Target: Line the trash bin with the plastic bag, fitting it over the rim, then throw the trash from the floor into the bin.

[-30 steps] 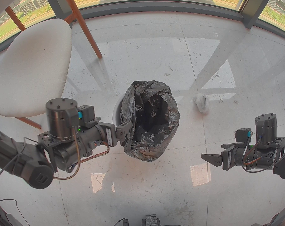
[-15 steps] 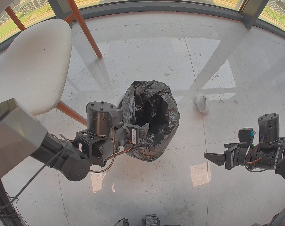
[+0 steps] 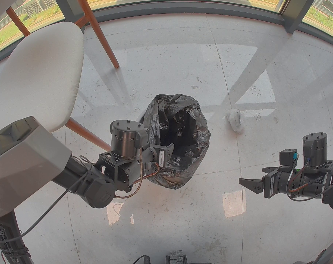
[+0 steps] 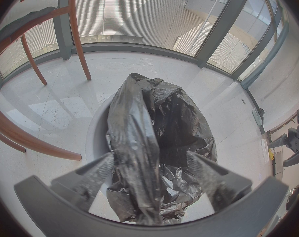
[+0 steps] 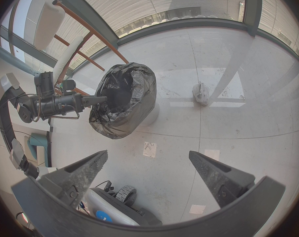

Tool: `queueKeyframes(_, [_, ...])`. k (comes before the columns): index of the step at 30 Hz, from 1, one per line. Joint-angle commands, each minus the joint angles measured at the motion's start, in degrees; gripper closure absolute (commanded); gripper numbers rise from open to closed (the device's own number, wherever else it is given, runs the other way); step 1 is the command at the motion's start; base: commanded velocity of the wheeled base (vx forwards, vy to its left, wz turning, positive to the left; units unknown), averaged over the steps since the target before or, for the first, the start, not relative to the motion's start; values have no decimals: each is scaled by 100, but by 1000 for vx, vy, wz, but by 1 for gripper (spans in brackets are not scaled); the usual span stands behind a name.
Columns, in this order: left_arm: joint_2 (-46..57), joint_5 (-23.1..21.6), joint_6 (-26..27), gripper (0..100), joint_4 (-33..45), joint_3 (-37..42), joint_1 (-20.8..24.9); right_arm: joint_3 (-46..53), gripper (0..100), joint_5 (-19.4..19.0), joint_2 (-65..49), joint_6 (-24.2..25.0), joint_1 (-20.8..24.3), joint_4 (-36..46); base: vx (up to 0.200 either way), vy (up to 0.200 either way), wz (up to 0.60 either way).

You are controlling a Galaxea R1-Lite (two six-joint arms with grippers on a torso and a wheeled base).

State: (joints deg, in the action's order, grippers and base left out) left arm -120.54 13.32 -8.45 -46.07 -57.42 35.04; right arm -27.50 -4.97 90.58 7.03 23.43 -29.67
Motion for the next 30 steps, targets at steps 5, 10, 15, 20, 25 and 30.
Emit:
queueKeyframes(5, [-92,12,1,100,1,-59,-14,8,0,-4,-75,0,4,-4,0,0,0])
queueKeyframes(10, [-66,21,10,100,1,-77,-93,140,0,-4,-189,0,4,-4,0,0,0])
queueKeyframes(15, [180,21,89,100,10,-15,-287,149,0,-12,-225,0,4,-4,0,0,0])
queueKeyframes(20, [382,4,300,100,10,29,-779,122,0,-12,-216,0,4,5,0,0,0])
queueKeyframes(25, [505,-93,502,100,-43,336,-1227,122,0,-12,-207,0,4,-4,0,0,0])
queueKeyframes(30, [663,-111,502,100,-51,539,-1245,113,0,-21,-198,0,12,-4,0,0,0])
